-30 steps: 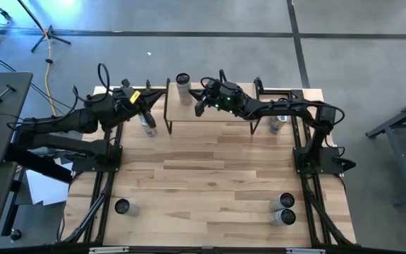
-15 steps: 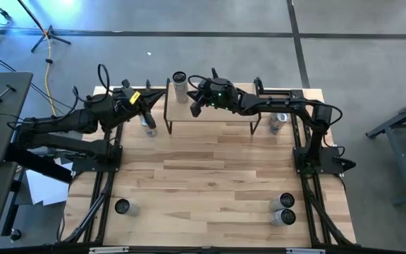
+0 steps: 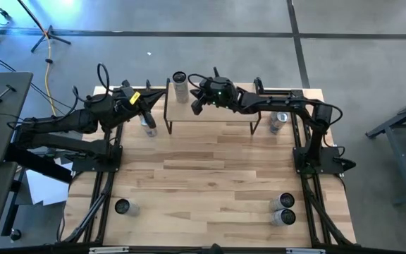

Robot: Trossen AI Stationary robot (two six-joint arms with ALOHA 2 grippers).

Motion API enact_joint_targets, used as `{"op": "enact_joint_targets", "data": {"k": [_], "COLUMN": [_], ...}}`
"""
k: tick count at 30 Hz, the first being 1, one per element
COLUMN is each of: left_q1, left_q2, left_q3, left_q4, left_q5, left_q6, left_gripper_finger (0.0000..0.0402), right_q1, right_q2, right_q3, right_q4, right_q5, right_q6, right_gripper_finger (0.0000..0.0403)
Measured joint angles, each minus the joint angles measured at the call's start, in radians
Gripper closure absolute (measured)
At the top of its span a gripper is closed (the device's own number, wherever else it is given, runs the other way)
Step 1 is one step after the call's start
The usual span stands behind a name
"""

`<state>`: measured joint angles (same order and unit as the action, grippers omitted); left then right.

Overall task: Place canned beverage on shelf
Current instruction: Put the bottom left black soda can on the shelf

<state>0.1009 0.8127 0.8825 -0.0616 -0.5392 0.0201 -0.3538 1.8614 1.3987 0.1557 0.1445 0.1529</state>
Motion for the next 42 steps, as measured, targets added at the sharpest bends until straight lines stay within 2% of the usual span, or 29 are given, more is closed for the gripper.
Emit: {"op": "enact_joint_targets", "data": {"k": [4, 15, 35, 42], "left_q1": [0.0, 0.0, 0.0, 0.0], "left_q2": [0.0, 0.0, 0.0, 0.0], "left_q3": [0.0, 0.0, 0.0, 0.0], "left_q4": [0.0, 0.008, 0.007, 0.007], "left_q5": [0.002, 0.005, 0.005, 0.004], "left_q6": [-0.001, -0.009, -0.01, -0.01], "left_gripper_finger": [0.0402, 0.0401, 0.0402, 0.0402], "right_q1": [0.0, -0.007, -0.02, -0.027], "right_q2": [0.0, 0.006, 0.056, 0.086], "right_q3": [0.0, -0.001, -0.001, -0.001], "right_q4": [0.016, 0.009, 0.099, 0.166], "right_q5": [-0.024, -0.005, -0.022, -0.049], "right_q6": [0.003, 0.019, 0.023, 0.079], "right_gripper_finger": [0.0403, 0.0403, 0.0403, 0.0403]}}
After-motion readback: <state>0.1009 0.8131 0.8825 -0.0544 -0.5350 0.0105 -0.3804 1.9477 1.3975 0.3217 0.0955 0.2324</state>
